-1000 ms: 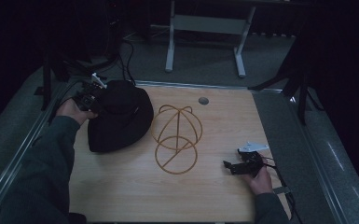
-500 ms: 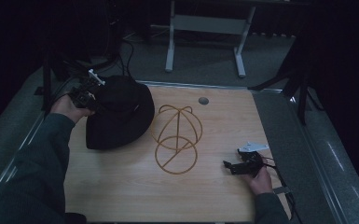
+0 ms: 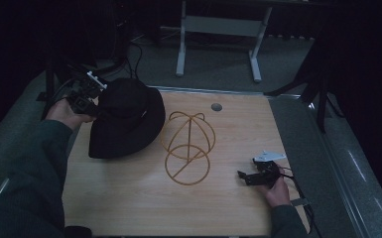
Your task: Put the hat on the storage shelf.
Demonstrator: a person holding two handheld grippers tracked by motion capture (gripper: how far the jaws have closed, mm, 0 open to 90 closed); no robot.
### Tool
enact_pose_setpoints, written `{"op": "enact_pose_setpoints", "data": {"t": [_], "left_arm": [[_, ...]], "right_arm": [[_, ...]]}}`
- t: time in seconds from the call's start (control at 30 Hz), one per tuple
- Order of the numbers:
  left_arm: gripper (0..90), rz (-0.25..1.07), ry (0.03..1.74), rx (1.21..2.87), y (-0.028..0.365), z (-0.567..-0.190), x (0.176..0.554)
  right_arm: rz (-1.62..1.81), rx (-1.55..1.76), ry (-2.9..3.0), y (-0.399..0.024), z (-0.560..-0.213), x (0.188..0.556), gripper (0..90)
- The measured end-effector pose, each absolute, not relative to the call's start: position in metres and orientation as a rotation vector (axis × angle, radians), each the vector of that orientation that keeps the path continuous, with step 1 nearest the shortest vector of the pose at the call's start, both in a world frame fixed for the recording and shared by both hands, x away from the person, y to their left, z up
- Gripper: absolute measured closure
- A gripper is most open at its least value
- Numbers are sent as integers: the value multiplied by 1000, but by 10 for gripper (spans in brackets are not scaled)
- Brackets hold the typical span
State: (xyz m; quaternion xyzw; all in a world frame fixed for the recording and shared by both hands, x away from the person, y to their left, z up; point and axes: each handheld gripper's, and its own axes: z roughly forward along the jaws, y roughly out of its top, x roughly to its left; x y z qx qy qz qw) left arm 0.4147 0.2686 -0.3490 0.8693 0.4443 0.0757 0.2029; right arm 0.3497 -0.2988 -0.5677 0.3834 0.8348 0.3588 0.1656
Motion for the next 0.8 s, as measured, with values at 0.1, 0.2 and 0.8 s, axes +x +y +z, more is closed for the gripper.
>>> {"op": "enact_pose_setpoints", "data": {"t": [0.1,0.2,0.8], "left_arm": [[862,206,1224,2417,271,-346,412],[862,202,1198,2403,274,-343,410],[861,198,1094,2401,281,-330,396]], "right_arm": [[1022,1092,2378,-299,-568,350,119],[1022,1090,2377,-299,-568,350,119],[1024,1091,2377,-299,-568,350,119]]}}
